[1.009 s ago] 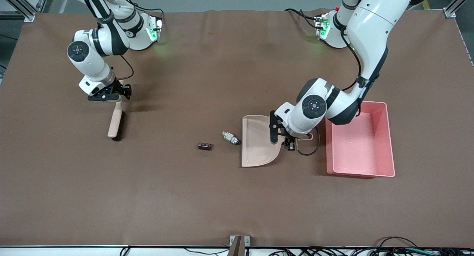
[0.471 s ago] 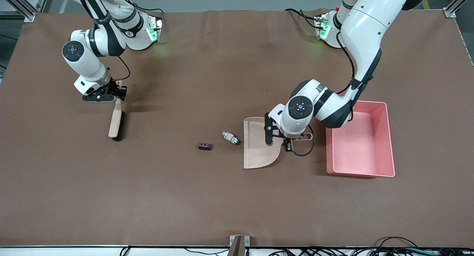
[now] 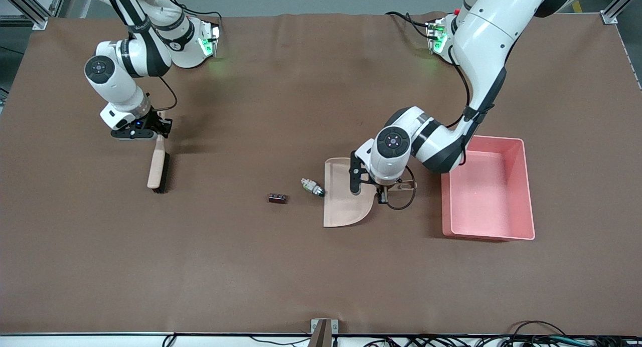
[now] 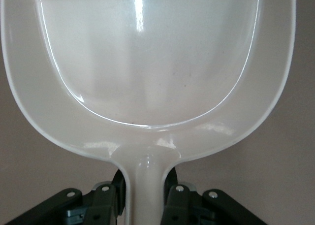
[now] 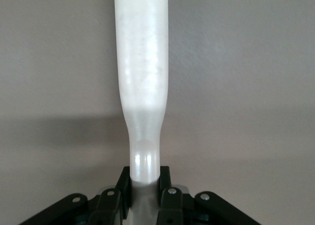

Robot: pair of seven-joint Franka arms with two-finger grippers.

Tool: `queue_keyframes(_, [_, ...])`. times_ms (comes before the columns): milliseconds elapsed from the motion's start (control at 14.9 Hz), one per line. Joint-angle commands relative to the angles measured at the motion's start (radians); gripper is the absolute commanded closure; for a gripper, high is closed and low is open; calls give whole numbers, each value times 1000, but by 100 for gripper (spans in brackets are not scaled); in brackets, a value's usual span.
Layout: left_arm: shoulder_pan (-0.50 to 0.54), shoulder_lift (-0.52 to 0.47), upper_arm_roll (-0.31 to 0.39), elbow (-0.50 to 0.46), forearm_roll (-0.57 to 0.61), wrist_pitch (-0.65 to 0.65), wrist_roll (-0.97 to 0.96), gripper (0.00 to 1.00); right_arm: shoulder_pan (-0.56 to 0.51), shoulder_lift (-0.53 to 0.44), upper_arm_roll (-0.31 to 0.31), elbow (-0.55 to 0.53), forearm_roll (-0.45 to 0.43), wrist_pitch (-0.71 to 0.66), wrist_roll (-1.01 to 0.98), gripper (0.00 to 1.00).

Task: Clean e-waste and dump in bin
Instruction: 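Lift the brush with the right gripper and sweep the switch into the dustpan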

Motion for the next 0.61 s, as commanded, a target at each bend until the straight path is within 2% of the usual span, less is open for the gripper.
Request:
queue_keyframes(0, [-25,27,3,30,51,-24,-2,100,39,-22,4,-3,-1,17,43,100])
queue_keyframes(269, [-37,42,3,64,60,-24,-2,100,187,-16,8,52,13,-17,210,100])
queue_keyframes(538, [-37,48,3,65,57,-24,-2,100,394,108,4,261,273,-199,299,100])
